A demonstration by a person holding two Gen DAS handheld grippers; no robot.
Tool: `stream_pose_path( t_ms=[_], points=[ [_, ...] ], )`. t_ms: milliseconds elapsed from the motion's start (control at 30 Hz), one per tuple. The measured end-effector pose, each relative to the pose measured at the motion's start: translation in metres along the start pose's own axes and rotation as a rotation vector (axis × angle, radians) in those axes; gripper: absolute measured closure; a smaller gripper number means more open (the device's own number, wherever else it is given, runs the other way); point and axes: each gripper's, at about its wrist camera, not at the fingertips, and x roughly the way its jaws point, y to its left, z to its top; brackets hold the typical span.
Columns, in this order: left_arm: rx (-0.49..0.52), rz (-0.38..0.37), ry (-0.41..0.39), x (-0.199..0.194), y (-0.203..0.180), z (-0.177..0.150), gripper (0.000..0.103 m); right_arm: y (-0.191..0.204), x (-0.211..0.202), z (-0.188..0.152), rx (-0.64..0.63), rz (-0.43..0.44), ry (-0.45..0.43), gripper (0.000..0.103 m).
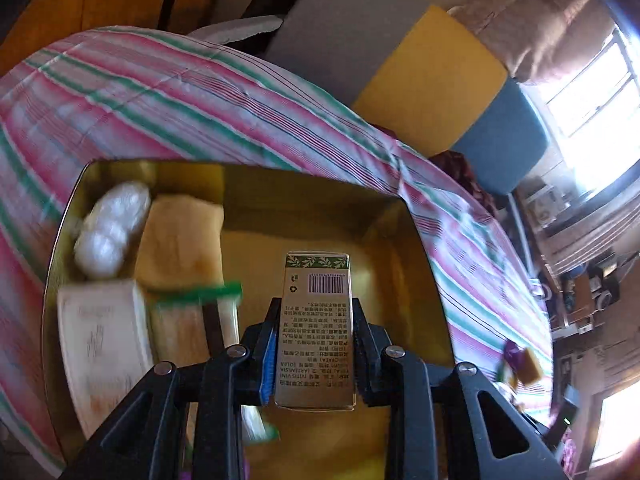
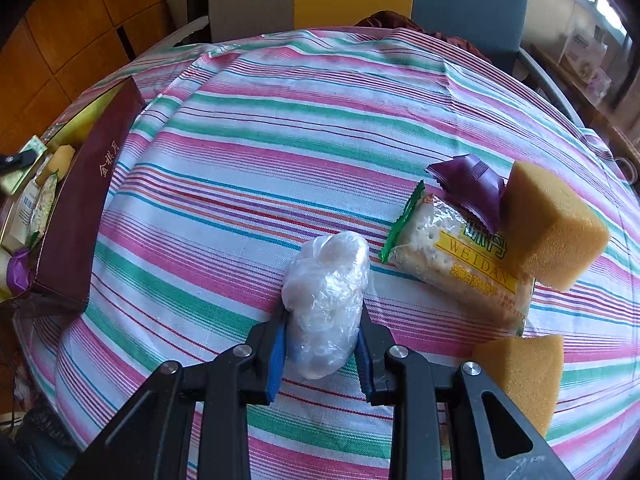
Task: Organize objects
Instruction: 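Carry the carton into the gold tray and release it with the left gripper while the right holds the bundle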
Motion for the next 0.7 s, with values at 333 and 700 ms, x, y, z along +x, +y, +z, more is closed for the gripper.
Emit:
stream_pose_path(
  t_ms=[333, 700],
  points=[
    [0.066, 0.197, 0.001, 0.048, 0.010, 0.045, 0.059, 0.002, -0.001, 0.000, -0.006, -0.004, 0.000, 0.073],
    [0.114, 0.197, -0.154, -0.020, -0.003, 0.027, 0.058, 0.001, -0.001, 0.000, -0.010, -0.008, -0.002, 0.073]
  ],
)
